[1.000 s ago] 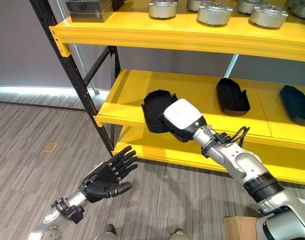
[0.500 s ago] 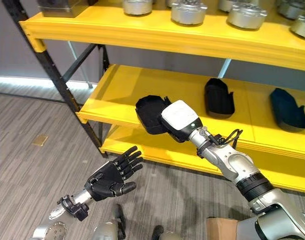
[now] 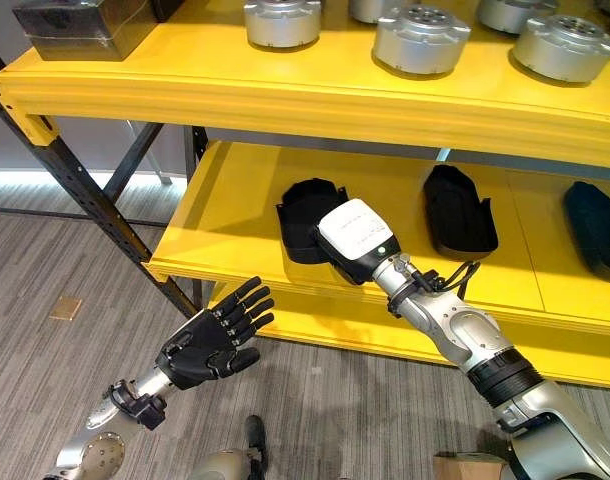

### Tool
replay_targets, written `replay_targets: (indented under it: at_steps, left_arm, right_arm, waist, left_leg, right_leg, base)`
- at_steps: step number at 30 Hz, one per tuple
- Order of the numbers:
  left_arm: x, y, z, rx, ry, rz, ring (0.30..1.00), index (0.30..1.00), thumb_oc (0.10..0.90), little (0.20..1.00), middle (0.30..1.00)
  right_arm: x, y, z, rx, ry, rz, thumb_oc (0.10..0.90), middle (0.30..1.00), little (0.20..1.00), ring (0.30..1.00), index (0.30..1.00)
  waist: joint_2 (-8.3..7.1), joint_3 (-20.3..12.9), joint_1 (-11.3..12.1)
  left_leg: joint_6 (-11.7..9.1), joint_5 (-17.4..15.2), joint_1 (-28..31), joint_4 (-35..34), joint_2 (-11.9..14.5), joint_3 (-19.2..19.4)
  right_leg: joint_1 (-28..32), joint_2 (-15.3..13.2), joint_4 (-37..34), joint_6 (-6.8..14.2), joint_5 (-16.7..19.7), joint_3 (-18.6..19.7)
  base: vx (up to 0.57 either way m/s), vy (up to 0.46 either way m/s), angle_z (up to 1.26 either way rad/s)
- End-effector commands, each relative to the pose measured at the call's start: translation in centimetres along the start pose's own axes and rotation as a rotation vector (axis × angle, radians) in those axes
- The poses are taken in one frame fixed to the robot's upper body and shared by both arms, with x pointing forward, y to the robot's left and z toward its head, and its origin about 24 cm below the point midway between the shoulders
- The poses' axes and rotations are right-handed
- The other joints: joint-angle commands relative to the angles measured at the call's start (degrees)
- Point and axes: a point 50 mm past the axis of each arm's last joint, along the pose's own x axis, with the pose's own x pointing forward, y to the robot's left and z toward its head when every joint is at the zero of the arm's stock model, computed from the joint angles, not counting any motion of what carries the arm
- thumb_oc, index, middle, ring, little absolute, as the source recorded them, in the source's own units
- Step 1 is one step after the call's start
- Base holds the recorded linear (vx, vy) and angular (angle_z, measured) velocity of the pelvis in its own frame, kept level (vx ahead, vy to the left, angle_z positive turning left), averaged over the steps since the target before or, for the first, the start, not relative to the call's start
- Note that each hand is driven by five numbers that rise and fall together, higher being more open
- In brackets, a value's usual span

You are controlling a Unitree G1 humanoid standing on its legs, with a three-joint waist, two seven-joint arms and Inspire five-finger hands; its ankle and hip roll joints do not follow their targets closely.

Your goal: Move parts from the plastic box to the shelf.

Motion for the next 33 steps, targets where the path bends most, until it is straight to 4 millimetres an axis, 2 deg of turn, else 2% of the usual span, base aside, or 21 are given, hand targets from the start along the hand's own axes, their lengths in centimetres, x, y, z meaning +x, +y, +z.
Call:
replay_targets:
  at_steps: [1,6,12,14,15,17,18,19,20,22,23,24,25,26,27,33]
  left_arm:
    - [0.3,-2.1,2.1,0.032,-0.145,-0.141,1.0,1.0,0.9,1.0,1.0]
    - [-0.1,-2.2,2.0,0.038,-0.131,-0.147,1.0,1.0,0.9,1.0,1.0]
    - [-0.6,-2.2,1.8,0.016,-0.144,-0.172,1.0,1.0,0.9,1.0,1.0]
    - [-0.7,-2.1,1.8,0.02,-0.134,-0.18,1.0,1.0,0.9,1.0,1.0]
    - [-0.7,-2.1,1.7,0.011,-0.132,-0.18,1.0,1.0,0.9,1.0,1.0]
    - [-0.1,-2.4,2.0,-0.008,-0.138,-0.189,1.0,1.0,0.9,1.0,1.0]
    - [0.2,-2.6,1.9,0.006,-0.131,-0.193,1.0,1.0,0.9,1.0,1.0]
    - [0.5,-2.7,1.8,0.02,-0.127,-0.195,1.0,1.0,0.9,1.0,1.0]
    - [0.6,-2.8,1.8,0.021,-0.126,-0.196,1.0,1.0,0.9,1.0,1.0]
    - [0.7,-2.7,1.4,0.019,-0.132,-0.181,1.0,1.0,0.9,1.0,1.0]
    - [0.8,-2.7,1.5,0.021,-0.135,-0.183,1.0,1.0,0.9,1.0,1.0]
    - [2.0,-3.1,2.6,0.023,-0.163,-0.215,1.0,1.0,0.9,1.0,1.0]
    - [3.4,-3.8,3.2,0.017,-0.176,-0.237,1.0,1.0,0.9,1.0,1.0]
    - [3.7,-4.0,3.4,0.019,-0.179,-0.237,1.0,1.0,0.9,1.0,1.0]
    - [3.7,-3.9,3.2,0.015,-0.186,-0.217,1.0,1.0,0.9,1.0,1.0]
    - [2.8,-3.9,2.6,-0.021,-0.212,-0.206,1.0,1.0,0.9,1.0,1.0]
  right_arm:
    - [2.1,-7.3,-1.0,-0.016,0.009,-0.332,0.4,0.3,0.3,0.3,0.3]
    - [2.3,-7.6,-1.5,0.076,0.057,-0.333,0.4,0.3,0.3,0.3,0.3]
    - [2.3,-7.4,-1.7,0.062,0.096,-0.321,0.4,0.3,0.3,0.3,0.3]
    - [2.3,-7.5,-2.0,0.053,0.116,-0.313,0.4,0.3,0.3,0.3,0.3]
    - [2.3,-7.4,-2.2,0.053,0.135,-0.308,0.4,0.3,0.3,0.3,0.3]
    - [2.3,-6.7,-2.1,0.048,0.135,-0.304,0.4,0.3,0.3,0.3,0.3]
    - [2.5,-6.5,-2.0,0.055,0.135,-0.299,0.4,0.3,0.3,0.3,0.3]
    - [2.9,-6.4,-2.0,0.06,0.131,-0.293,0.4,0.3,0.3,0.3,0.3]
    - [3.0,-6.4,-1.9,0.059,0.13,-0.29,0.4,0.3,0.3,0.3,0.3]
    - [3.8,-6.7,-1.5,0.075,0.112,-0.275,0.4,0.3,0.3,0.3,0.3]
    - [3.8,-6.7,-1.4,0.074,0.111,-0.276,0.4,0.3,0.3,0.3,0.3]
    - [3.7,-7.3,-1.3,0.07,0.114,-0.3,0.4,0.3,0.3,0.3,0.3]
    - [3.8,-7.0,-1.3,0.061,0.121,-0.309,0.4,0.3,0.3,0.3,0.3]
    - [3.9,-7.0,-1.3,0.059,0.122,-0.31,0.4,0.3,0.3,0.3,0.3]
    - [4.0,-7.5,-1.7,0.057,0.119,-0.317,0.4,0.3,0.3,0.3,0.3]
    - [3.9,-8.4,-1.9,0.051,0.112,-0.306,0.4,0.3,0.3,0.3,0.3]
  waist:
    - [-0.14,-5.2,0.5]
    - [-0.34,-5.1,1.2]
    - [-0.48,-4.9,1.4]
    - [-0.75,-4.7,1.6]
    - [-0.76,-4.6,1.7]
    - [-0.59,-4.0,2.1]
    - [-0.55,-3.6,2.2]
    - [-0.14,-3.2,2.2]
    - [-0.11,-3.1,2.2]
    - [0.11,-2.5,1.2]
    - [0.14,-2.4,1.1]
    - [-0.4,-1.4,0.5]
    - [-0.9,-0.2,-0.1]
    - [-0.98,-0.1,-0.1]
    - [-0.42,0.2,-0.1]
    - [0.07,0.7,0.8]
  left_leg:
    - [-4.7,-9.3,-0.9,5.2,2.7,-2.7]
    - [-3.7,-10.7,-0.5,5.5,1.7,-2.9]
    - [-2.5,-12.3,-0.5,6.7,1.4,-1.5]
    - [-1.7,-13.3,-0.7,7.6,1.0,-0.3]
    - [-0.7,-13.7,-0.7,7.5,0.6,0.4]
    - [0.9,-16.0,0.2,7.8,-0.6,0.2]
    - [1.4,-16.5,0.6,8.0,-0.7,0.1]
    - [1.7,-15.7,0.7,8.0,-0.2,1.0]
    - [1.7,-15.7,0.8,8.0,-0.1,1.0]
    - [0.4,-16.5,3.7,7.8,0.7,2.0]
    - [0.3,-16.6,3.7,7.8,0.8,2.0]
    - [-0.5,-17.8,3.3,8.3,1.3,1.4]
    - [-0.9,-19.2,3.4,9.2,1.9,0.5]
    - [-0.9,-19.3,3.2,9.3,2.0,0.3]
    - [-2.5,-18.2,3.4,9.0,3.9,1.4]
    - [-5.1,-14.5,1.7,8.8,6.4,1.3]
  right_leg:
    - [-4.3,1.7,4.1,-2.3,-0.7,-1.5]
    - [-5.3,1.1,5.0,-1.9,-0.6,-1.8]
    - [-6.3,1.0,8.1,-2.0,-1.9,-2.5]
    - [-6.9,0.8,12.2,-1.9,-3.0,-3.4]
    - [-8.1,0.1,17.5,-0.8,-1.7,-3.9]
    - [-12.0,-4.7,32.5,2.1,1.6,-4.6]
    - [-13.8,-5.8,37.0,3.0,4.1,-4.8]
    - [-15.8,-6.3,39.0,2.5,5.9,-5.9]
    - [-16.1,-6.3,39.2,2.5,6.1,-5.9]
    - [-18.4,-8.3,31.2,1.2,6.3,-6.7]
    - [-18.5,-8.5,30.3,1.2,6.5,-6.7]
    - [-19.9,-11.1,19.2,1.8,9.5,-5.7]
    - [-21.9,-13.5,14.0,3.6,15.2,-2.9]
    - [-22.7,-13.9,13.7,3.9,16.6,-2.1]
    - [-20.2,-12.7,10.2,3.7,12.3,-3.7]
    - [-15.0,-9.6,5.5,3.3,8.7,-5.9]
  base:
    - [0.06,0.058,0.0]
    - [0.07,0.066,-0.03]
    - [0.06,0.087,-0.02]
    - [0.03,0.15,-0.09]
    - [0.07,0.194,-0.17]
    - [0.08,0.236,-0.26]
    - [0.01,0.13,-0.39]
    - [0.02,0.03,-0.34]
    - [0.09,-0.073,-0.28]
    - [0.12,-0.137,-0.27]
    - [-0.05,-0.312,-0.15]
    - [-0.07,-0.445,-0.06]
    - [-0.06,-0.482,0.01]
    - [0.02,-0.401,0.08]
    - [0.03,-0.252,0.2]
    - [0.02,-0.188,0.19]
